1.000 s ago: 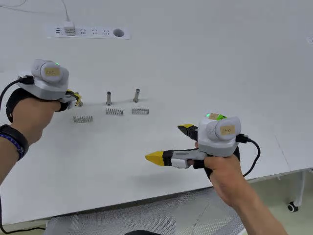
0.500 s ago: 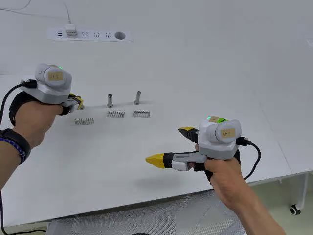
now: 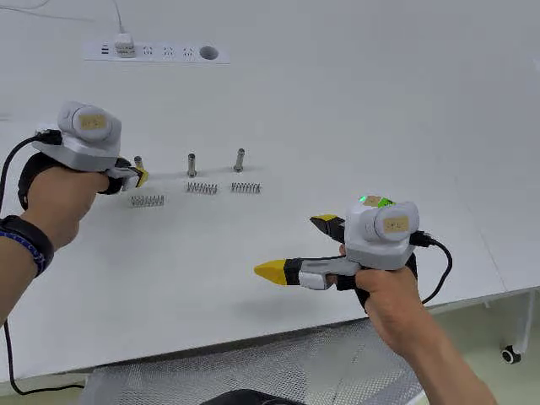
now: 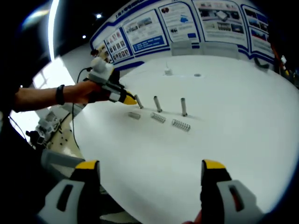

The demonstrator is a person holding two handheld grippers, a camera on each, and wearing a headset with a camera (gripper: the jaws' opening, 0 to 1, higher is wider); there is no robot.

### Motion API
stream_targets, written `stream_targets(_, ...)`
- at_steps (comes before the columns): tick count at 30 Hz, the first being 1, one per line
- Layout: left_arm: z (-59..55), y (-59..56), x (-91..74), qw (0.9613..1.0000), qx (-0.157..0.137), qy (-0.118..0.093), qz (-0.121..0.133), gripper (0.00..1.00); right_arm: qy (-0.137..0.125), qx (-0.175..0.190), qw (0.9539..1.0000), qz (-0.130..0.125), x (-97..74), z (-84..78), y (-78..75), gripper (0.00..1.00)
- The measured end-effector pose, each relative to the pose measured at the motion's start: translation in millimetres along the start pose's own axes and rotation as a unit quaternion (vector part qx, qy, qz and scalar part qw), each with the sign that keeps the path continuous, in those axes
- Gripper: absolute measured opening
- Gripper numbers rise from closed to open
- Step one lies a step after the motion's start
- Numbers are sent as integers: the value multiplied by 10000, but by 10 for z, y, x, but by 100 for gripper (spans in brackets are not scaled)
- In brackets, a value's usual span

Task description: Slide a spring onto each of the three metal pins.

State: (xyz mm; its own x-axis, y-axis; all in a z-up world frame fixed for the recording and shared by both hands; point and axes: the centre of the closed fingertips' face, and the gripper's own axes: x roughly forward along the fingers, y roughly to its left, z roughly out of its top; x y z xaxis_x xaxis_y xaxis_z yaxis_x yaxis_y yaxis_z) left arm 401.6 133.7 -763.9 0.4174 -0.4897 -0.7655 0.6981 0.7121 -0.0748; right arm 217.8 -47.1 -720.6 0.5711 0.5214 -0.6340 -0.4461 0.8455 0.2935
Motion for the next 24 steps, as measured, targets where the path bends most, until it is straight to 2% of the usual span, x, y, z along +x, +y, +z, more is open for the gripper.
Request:
stream_targets(9,-119,18,-95,9997,-207,-99,-54,32,-23,7,10000,10,2,12,-9,91)
stream_targets(14,-255,13,-185,9992,-378,-134,-44,34,-43,11,10000,14,10,14,-3,91)
stream_targets(20,-471,-34,-302,9986,-518,-122,-66,38,-23,19,10000,48,24,-15,18,91)
stream_targets(24,-557,-42,-391,9980,-608,-163,-39,41,-18,33,10000,63,26,-39,27,91)
